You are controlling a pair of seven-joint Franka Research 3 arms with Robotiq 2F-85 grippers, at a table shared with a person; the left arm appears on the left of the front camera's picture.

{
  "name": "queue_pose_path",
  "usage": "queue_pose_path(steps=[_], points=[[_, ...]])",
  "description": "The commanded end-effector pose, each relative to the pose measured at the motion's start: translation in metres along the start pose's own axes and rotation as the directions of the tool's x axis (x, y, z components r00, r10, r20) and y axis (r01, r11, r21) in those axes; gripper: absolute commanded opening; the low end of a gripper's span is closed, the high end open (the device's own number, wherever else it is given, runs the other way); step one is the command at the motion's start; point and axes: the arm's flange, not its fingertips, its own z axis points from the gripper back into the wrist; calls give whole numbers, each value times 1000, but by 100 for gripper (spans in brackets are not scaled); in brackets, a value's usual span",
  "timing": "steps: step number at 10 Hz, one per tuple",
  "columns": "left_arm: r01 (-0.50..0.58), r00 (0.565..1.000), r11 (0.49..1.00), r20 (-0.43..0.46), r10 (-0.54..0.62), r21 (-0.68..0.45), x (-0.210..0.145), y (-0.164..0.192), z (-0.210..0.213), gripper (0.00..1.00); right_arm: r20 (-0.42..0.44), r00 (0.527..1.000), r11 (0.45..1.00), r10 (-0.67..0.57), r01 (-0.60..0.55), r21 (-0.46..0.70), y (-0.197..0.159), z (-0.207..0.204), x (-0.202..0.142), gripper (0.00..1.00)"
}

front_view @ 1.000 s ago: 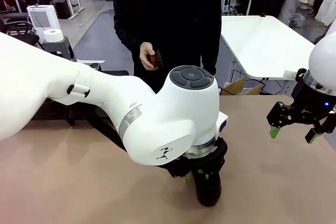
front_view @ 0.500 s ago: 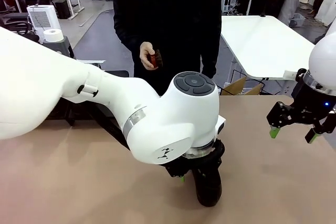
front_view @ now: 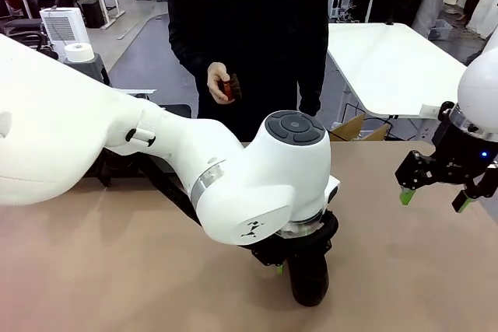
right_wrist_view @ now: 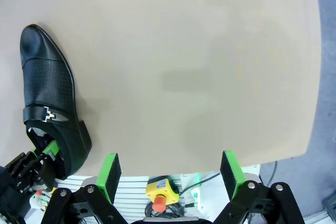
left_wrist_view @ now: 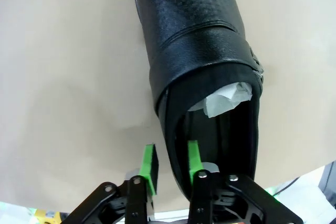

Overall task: Organize the shoes by placing them on the stand.
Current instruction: Place the Shoe from the middle of the table onto the Shoes Stand.

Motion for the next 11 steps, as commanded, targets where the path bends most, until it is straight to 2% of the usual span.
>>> queue_pose_path(steps=[1,4,6,7,9,11], points=[[5,1000,1000,-5,-5,21,4,-2,1,0,5,1000,1000,-9,9,13,1,1,1,100],[-4,1000,1000,-11,4,27,4,-3,2,0,5,1000,1000,-9,9,13,1,1,1,100],[10,996,998,-85,-4,65,3,-3,5,0,5,1000,1000,-9,9,13,1,1,1,100],[57,992,996,-118,-48,67,0,0,22,0,5,1000,1000,-9,9,13,1,1,1,100],[134,991,989,-26,-133,56,-6,29,92,0,5,1000,1000,-9,9,13,1,1,1,100],[113,984,990,127,-123,88,9,74,147,0,5,1000,1000,-9,9,13,1,1,1,100]])
